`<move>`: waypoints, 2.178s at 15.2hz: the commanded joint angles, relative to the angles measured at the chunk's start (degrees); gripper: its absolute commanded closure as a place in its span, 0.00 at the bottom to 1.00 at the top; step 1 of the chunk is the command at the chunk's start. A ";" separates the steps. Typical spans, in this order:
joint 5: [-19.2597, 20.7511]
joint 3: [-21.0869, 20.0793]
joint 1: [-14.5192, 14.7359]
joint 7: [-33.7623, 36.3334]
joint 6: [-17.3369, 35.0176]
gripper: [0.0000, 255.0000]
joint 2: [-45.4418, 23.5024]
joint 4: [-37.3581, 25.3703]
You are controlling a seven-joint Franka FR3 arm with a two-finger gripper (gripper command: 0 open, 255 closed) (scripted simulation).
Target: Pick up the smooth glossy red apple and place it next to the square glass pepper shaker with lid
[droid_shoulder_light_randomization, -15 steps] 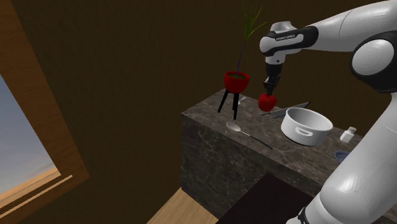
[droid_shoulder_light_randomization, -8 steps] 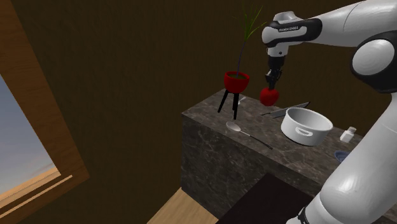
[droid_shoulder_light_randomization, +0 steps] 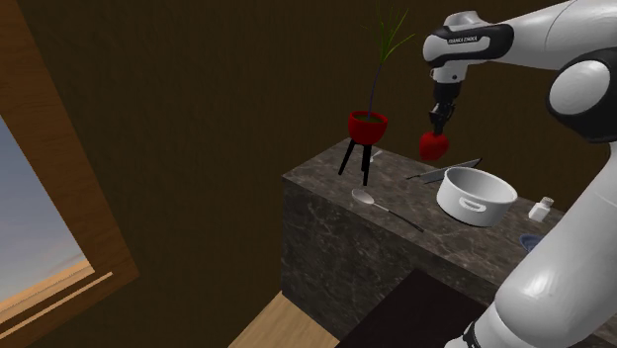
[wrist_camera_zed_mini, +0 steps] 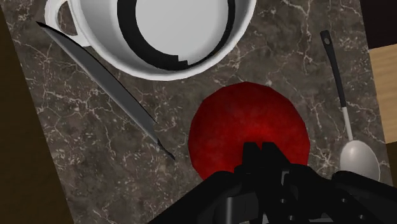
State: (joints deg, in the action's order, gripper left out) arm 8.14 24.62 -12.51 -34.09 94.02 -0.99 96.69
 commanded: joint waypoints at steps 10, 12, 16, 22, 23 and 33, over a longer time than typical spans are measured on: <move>-2.03 7.48 -8.53 -16.09 1.81 1.00 -4.88 -4.78; -3.06 8.68 -10.44 -19.23 1.93 1.00 -6.65 -6.57; -5.84 10.83 -14.79 -25.64 1.77 1.00 -11.07 -11.21; -11.52 12.67 -23.37 -35.03 -0.04 1.00 -19.82 -21.44; -12.60 12.79 -25.07 -36.50 -0.60 1.00 -21.53 -23.65; -23.45 9.60 -47.65 -45.68 -13.11 1.00 -44.07 -60.01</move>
State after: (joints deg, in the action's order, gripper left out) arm -14.69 34.66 -58.57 -79.38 81.55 -43.42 39.27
